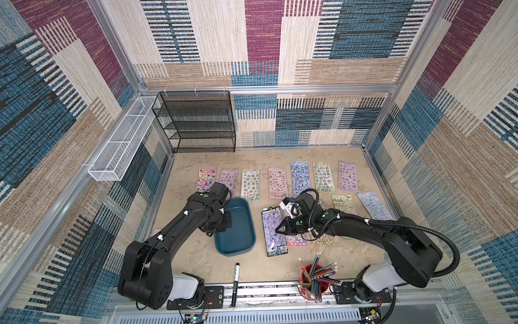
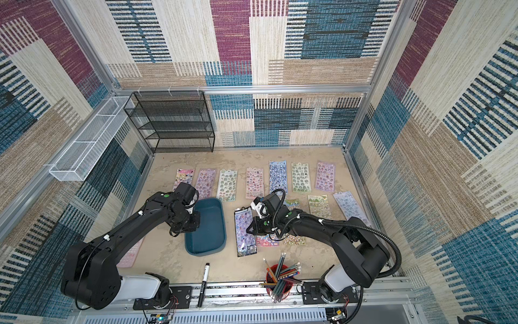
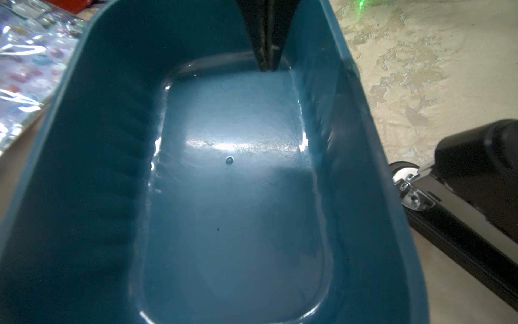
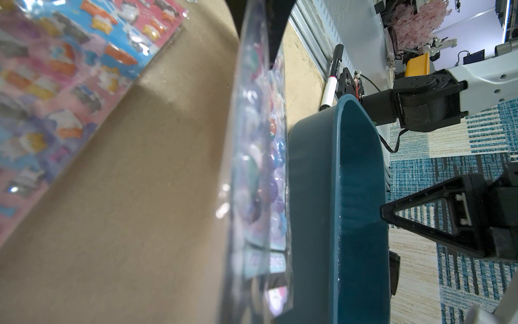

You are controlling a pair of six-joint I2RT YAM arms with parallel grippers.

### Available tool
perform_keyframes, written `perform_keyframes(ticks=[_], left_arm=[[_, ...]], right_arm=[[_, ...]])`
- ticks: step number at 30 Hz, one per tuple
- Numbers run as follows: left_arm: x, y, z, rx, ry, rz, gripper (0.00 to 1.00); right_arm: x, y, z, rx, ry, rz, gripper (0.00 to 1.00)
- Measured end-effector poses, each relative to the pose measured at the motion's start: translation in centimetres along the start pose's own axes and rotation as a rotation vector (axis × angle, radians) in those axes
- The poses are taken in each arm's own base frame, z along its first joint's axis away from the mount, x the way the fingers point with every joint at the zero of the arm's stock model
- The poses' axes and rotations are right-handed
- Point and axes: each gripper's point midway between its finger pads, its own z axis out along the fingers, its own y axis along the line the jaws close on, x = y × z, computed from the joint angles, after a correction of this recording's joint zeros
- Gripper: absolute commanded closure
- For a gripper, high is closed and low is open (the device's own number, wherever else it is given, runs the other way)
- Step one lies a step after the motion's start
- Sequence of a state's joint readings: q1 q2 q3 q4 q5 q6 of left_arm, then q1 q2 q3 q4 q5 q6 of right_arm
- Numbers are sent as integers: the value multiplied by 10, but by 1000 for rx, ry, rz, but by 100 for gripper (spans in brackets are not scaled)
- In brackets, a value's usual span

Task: Take the stickers out of the storage box
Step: Adjust the storage box at the center of the board.

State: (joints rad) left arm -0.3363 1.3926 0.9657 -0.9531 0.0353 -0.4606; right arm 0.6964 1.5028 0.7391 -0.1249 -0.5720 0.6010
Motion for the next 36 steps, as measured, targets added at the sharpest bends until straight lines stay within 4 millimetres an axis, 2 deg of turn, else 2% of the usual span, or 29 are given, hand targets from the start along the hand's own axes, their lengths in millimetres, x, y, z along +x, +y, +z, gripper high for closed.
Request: perform_keyframes(ticks=[6, 18, 27, 31, 36], left_arm=[[0, 12, 9, -84, 37, 11, 100], [-12, 32, 2, -212, 16, 15, 100], [-13, 46, -2, -297, 17, 20, 100], [-18, 44, -11, -284, -18, 17, 100], [-27, 28, -35, -190, -93, 7, 100]], right_arm=[[3, -4, 1, 8, 4, 5, 100], [5, -8, 4, 19, 13, 13, 100], [6, -9, 4, 20, 14, 14, 100], [6, -10, 5, 22, 16, 16, 100], [-1, -8, 10, 19, 15, 23, 100]])
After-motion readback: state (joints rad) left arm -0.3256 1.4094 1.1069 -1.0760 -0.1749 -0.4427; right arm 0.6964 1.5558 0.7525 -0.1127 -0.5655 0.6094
